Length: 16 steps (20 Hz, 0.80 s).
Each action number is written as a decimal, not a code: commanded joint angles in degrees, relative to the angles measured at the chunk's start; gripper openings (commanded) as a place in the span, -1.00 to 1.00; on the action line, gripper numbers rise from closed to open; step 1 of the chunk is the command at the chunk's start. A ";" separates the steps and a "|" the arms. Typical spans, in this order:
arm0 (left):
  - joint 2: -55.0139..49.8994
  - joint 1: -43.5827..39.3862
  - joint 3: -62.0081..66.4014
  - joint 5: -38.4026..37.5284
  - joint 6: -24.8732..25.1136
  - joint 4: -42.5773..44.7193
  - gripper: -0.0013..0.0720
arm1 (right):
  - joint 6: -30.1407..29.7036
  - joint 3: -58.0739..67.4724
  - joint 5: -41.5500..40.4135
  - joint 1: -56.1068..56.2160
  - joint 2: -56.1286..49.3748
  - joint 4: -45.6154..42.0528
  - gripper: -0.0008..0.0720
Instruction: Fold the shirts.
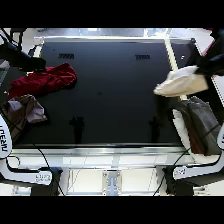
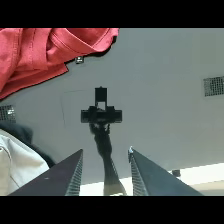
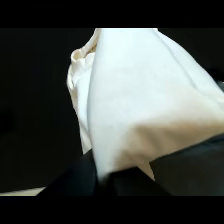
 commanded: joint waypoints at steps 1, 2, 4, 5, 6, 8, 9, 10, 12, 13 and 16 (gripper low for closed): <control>0.02 -0.02 -0.02 -0.02 -0.61 -0.20 -0.04 | -1.55 -0.13 4.15 -11.17 6.71 -2.36 -0.94; 0.02 0.00 -0.02 0.00 -0.59 -0.46 -0.03 | -1.92 -0.13 5.18 -14.58 8.50 -2.34 -0.94; 0.02 -0.02 -0.02 0.00 -0.61 -0.68 -0.03 | -3.10 -0.13 7.56 -21.68 11.96 -2.29 -0.94; 0.02 -0.02 -0.02 0.00 -0.61 -0.72 -0.04 | -3.39 -0.22 8.85 -24.83 13.27 -1.95 -0.94; 0.02 0.00 -0.02 0.00 -0.61 -0.87 -0.03 | -3.39 -1.29 8.94 -27.41 14.75 -1.84 -0.94; 0.02 0.00 -0.02 -0.02 -0.59 -1.90 -0.04 | -4.04 -7.78 8.92 -30.60 18.51 -1.81 -0.94; 0.02 -0.02 -0.02 -0.02 -0.59 -2.21 -0.03 | -4.87 -13.00 8.72 -31.32 20.79 -1.86 -0.94; 0.02 -0.13 -0.02 -0.02 -0.59 -2.19 -0.04 | -5.64 -19.63 7.80 -31.61 23.50 -2.10 -0.94; 0.02 -0.13 -0.02 -0.02 -0.59 -2.45 -0.04 | -6.86 -33.73 4.17 -31.61 29.03 -3.72 -0.94; 0.02 -0.13 -0.02 -0.02 -0.59 -2.97 -0.04 | -6.86 -40.09 2.36 -31.61 31.32 -4.87 -0.94; 0.02 -0.13 -0.02 0.00 -0.57 -4.81 -0.04 | -6.84 -55.60 0.85 -31.61 35.56 -9.18 -0.50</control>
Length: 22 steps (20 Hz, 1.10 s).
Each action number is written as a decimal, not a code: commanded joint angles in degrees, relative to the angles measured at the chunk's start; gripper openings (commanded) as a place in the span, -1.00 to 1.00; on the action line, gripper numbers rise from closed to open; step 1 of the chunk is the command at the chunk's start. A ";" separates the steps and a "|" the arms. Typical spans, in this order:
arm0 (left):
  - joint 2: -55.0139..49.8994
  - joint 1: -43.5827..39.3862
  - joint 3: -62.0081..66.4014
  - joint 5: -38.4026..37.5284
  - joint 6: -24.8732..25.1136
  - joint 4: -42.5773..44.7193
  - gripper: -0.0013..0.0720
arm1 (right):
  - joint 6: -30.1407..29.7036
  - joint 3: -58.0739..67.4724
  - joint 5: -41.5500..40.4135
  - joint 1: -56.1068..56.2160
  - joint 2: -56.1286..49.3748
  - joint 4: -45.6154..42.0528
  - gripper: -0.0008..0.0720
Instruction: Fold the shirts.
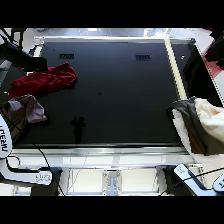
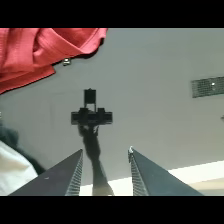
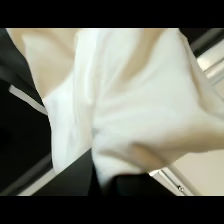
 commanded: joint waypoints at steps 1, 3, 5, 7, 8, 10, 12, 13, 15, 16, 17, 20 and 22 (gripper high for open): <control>0.02 -0.02 -0.02 0.02 0.00 -2.03 -0.04 | -0.57 -16.76 -1.31 -0.57 4.94 -4.85 -0.03; 0.02 -0.15 -0.02 0.02 0.00 -2.01 -0.04 | -0.48 -16.98 -0.35 -0.57 5.09 -5.53 0.15; 0.02 -0.17 -0.02 0.00 0.00 -2.03 -0.04 | 0.07 -11.76 -0.92 -0.57 6.16 -4.42 0.15; 0.02 -0.17 -0.02 0.00 0.00 -2.03 -0.04 | 0.17 -2.10 -1.05 -0.57 6.49 -4.00 0.15; 0.02 -0.17 -0.02 0.00 0.00 -2.03 -0.04 | 0.26 3.91 -0.98 -0.57 6.49 -4.02 0.15; 0.02 -0.15 -0.02 0.00 0.00 -2.01 -0.04 | 0.55 15.34 -1.18 -0.57 6.49 -4.02 0.14; 0.02 -0.15 -0.02 0.02 0.00 -2.01 -0.04 | 2.01 25.86 -2.43 -0.50 6.49 -1.60 0.13; 0.02 -0.15 -0.02 0.02 0.00 -2.01 -0.04 | 4.17 29.94 -3.89 -0.50 6.49 4.20 0.13; 0.02 -0.17 -0.02 0.02 0.00 -2.01 -0.04 | 4.15 33.27 -6.88 0.31 6.60 24.11 0.13; 0.02 -0.17 -0.02 0.02 0.00 -2.01 -0.04 | 3.08 33.05 -7.19 1.60 6.49 33.48 0.13; 0.02 -0.15 -0.02 0.02 -0.02 -2.01 -0.04 | 2.14 32.48 -6.60 4.02 6.10 41.13 0.13; 0.02 -0.15 -0.04 0.04 0.00 -1.99 -0.04 | 0.92 29.81 -2.99 15.43 5.35 46.77 0.13; 0.02 -0.20 -0.04 0.04 -0.20 -2.05 -0.04 | 0.87 27.50 -1.97 24.79 5.35 44.61 0.13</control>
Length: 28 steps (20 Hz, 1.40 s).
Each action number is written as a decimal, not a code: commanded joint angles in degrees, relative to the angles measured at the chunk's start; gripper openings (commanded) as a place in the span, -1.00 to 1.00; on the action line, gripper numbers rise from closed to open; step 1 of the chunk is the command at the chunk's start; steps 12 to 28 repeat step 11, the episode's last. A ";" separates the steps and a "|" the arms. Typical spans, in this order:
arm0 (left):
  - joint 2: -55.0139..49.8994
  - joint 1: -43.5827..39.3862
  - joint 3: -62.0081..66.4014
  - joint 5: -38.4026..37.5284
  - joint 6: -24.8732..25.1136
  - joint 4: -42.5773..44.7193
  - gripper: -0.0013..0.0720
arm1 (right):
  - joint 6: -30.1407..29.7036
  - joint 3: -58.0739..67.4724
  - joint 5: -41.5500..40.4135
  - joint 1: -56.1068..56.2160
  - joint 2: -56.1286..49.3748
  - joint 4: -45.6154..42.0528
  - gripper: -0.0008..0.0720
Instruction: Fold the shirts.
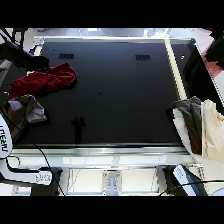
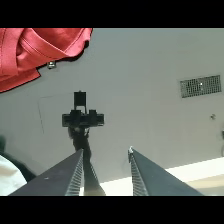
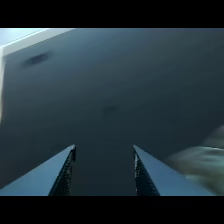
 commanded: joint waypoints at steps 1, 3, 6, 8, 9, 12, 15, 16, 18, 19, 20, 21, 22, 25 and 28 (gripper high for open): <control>0.02 -0.20 -0.02 0.00 -0.15 0.02 -0.04 | -0.76 -2.60 1.60 14.29 -0.26 4.37 0.13; 0.02 -0.20 -0.02 0.02 -0.15 0.02 -0.04 | -2.08 -4.72 1.46 22.12 -0.46 -0.61 0.13; 0.02 -0.20 -0.02 0.00 -0.15 0.02 -0.04 | -2.03 -5.35 1.49 29.88 -1.68 -8.00 0.13; 0.02 -0.20 -0.02 0.00 -0.15 0.02 -0.04 | -2.03 -5.35 1.51 31.52 -2.29 -9.09 0.13; 0.02 -0.20 -0.02 0.02 -0.15 0.04 -0.04 | -2.03 -5.35 1.51 31.52 -2.36 -9.16 0.13; 0.02 -0.20 -0.02 0.02 -0.15 0.02 -0.04 | -2.03 -5.35 1.53 31.52 -2.29 -9.38 0.13; 0.02 -0.20 -0.02 0.02 -0.15 0.02 -0.04 | -2.03 -5.35 1.53 31.52 -2.29 -9.38 0.13; 0.02 -0.20 -0.02 0.02 -0.15 0.02 -0.04 | -2.03 -5.35 1.53 31.52 -2.29 -9.38 0.13; 0.02 -0.20 -0.02 0.02 -0.15 0.02 -0.04 | -2.03 -5.35 1.53 31.52 -2.29 -9.38 0.13; 0.02 -0.20 -0.02 0.02 -0.15 0.02 -0.04 | -2.03 -5.35 1.53 31.52 -2.29 -9.38 0.13; 0.02 -0.20 -0.02 0.02 -0.15 0.02 -0.04 | -2.03 -5.35 1.53 31.52 -2.29 -9.38 0.13; 0.02 -0.20 -0.02 0.02 -0.15 0.02 -0.04 | -2.03 -5.35 1.53 31.52 -2.29 -9.38 0.13; 0.02 -0.20 -0.02 0.02 -0.15 0.02 -0.04 | -2.03 -5.35 1.53 31.52 -2.29 -9.38 0.13; 0.02 -0.20 -0.02 0.02 -0.15 0.02 -0.04 | -2.03 -5.35 1.53 31.52 -2.29 -9.38 0.13; 0.02 -0.20 -0.02 0.02 -0.15 0.02 -0.04 | -2.03 -5.35 1.53 31.52 -2.29 -9.38 0.13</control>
